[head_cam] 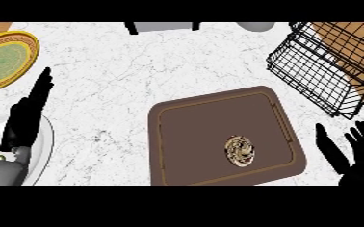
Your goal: Pick the cupcake from the tray and place it in the tiered basket
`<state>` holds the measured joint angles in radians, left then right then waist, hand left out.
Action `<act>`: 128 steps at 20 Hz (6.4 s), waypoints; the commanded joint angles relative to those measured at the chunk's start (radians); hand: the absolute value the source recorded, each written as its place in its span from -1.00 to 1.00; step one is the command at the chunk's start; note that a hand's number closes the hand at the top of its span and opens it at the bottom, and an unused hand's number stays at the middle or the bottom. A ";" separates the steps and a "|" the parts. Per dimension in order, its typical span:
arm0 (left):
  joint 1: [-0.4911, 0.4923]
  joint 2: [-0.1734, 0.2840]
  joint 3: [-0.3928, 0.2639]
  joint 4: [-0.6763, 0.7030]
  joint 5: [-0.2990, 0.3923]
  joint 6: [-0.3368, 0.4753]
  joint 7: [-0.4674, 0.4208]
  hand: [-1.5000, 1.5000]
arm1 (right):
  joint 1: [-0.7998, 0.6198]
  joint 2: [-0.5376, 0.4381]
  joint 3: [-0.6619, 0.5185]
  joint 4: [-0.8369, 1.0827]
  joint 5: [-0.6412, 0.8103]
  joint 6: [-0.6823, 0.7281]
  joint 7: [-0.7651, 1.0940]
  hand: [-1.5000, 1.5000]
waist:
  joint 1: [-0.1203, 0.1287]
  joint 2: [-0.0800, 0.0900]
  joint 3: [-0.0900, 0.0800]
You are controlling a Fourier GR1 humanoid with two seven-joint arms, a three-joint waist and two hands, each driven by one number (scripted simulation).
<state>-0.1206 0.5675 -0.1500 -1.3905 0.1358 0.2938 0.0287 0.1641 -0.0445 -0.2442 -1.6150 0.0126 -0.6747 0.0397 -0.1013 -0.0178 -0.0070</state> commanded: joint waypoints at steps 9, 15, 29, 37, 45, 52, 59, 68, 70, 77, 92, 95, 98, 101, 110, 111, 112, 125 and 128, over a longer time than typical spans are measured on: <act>-0.033 -0.023 -0.023 -0.046 -0.022 0.003 -0.012 0.00 | 0.505 -0.060 0.361 -0.325 0.359 0.009 0.369 -1.00 | 0.090 0.033 -0.008; -0.055 -0.046 -0.047 -0.071 -0.025 -0.004 0.006 0.00 | 0.562 -0.143 0.442 -0.564 0.523 0.145 0.726 -1.00 | 0.131 0.038 -0.005; -0.068 -0.049 -0.043 -0.053 -0.059 -0.012 0.016 0.00 | 0.239 -0.078 0.463 -0.682 0.723 0.485 1.444 -1.00 | 0.150 0.031 0.003; -0.024 -0.095 -0.053 -0.058 -0.062 -0.002 -0.012 0.00 | 0.177 0.042 0.471 -0.622 0.801 0.598 1.448 -1.00 | 0.139 0.028 0.003; -0.064 -0.109 -0.046 -0.010 -0.092 0.008 -0.004 0.00 | 0.134 0.044 0.524 -0.524 0.900 0.646 1.448 -1.00 | 0.121 0.029 0.003; -0.079 -0.109 -0.015 -0.001 -0.084 0.003 0.003 0.00 | 0.125 0.044 0.560 -0.528 0.963 0.665 1.448 -1.00 | 0.111 0.027 0.003; -0.055 -0.104 -0.020 -0.054 -0.083 -0.012 0.042 0.00 | 0.113 0.044 0.538 -0.468 0.922 0.649 1.448 -1.00 | 0.113 0.024 0.004; -0.053 -0.115 0.003 -0.033 -0.076 -0.023 0.019 0.00 | 0.099 0.044 0.543 -0.414 0.874 0.612 1.448 -1.00 | 0.107 0.025 0.003; -0.051 -0.125 0.002 -0.004 -0.083 -0.028 -0.014 0.00 | 0.083 0.044 0.560 -0.356 0.880 0.568 1.448 -1.00 | 0.104 0.025 0.004; -0.070 -0.121 -0.008 -0.044 -0.102 -0.035 0.042 0.00 | -0.019 0.044 0.512 -0.282 0.816 0.561 1.448 -1.00 | 0.111 0.024 0.005; -0.050 -0.148 0.015 -0.021 -0.124 -0.038 0.009 0.00 | -0.163 0.043 0.572 -0.103 0.776 0.663 1.432 1.00 | 0.114 0.022 0.006; -0.023 -0.093 0.066 -0.037 -0.081 -0.102 -0.011 0.00 | -0.104 0.043 0.577 -0.172 0.773 0.615 1.420 1.00 | 0.108 0.017 0.006; -0.076 -0.142 0.019 -0.055 -0.140 -0.036 0.069 0.00 | -0.133 0.043 0.587 -0.185 0.748 0.505 1.448 1.00 | 0.105 0.017 0.007; -0.052 -0.155 0.028 -0.019 -0.129 -0.055 0.006 0.00 | -0.279 0.043 0.553 -0.079 0.782 0.483 1.448 1.00 | 0.119 0.022 0.006; -0.109 -0.172 -0.016 -0.031 -0.149 -0.074 0.016 0.00 | -0.865 0.027 0.294 0.407 0.998 0.469 1.252 1.00 | 0.209 0.048 0.005; -0.142 -0.181 -0.017 -0.029 -0.148 -0.069 0.048 0.00 | -0.917 0.004 0.263 0.422 1.018 0.461 1.245 1.00 | 0.196 0.047 0.006; -0.112 -0.179 -0.023 -0.035 -0.145 -0.079 0.030 0.00 | -0.931 -0.002 0.232 0.435 1.044 0.393 1.224 1.00 | 0.207 0.048 0.006; -0.113 -0.172 0.013 0.006 -0.145 -0.082 0.032 0.00 | -1.394 -0.125 0.136 0.728 1.493 0.413 1.287 1.00 | 0.154 0.030 0.005; -0.113 -0.154 0.035 -0.007 -0.142 -0.086 0.031 0.00 | -1.459 -0.179 0.104 0.823 1.530 0.502 1.268 1.00 | 0.146 0.027 0.005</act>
<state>-0.2271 0.3981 -0.1320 -1.3887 -0.0107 0.2179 0.0465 -1.1828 -0.1856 -0.1147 -0.8951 1.4727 -0.2333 1.1540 0.0550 0.0128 -0.0027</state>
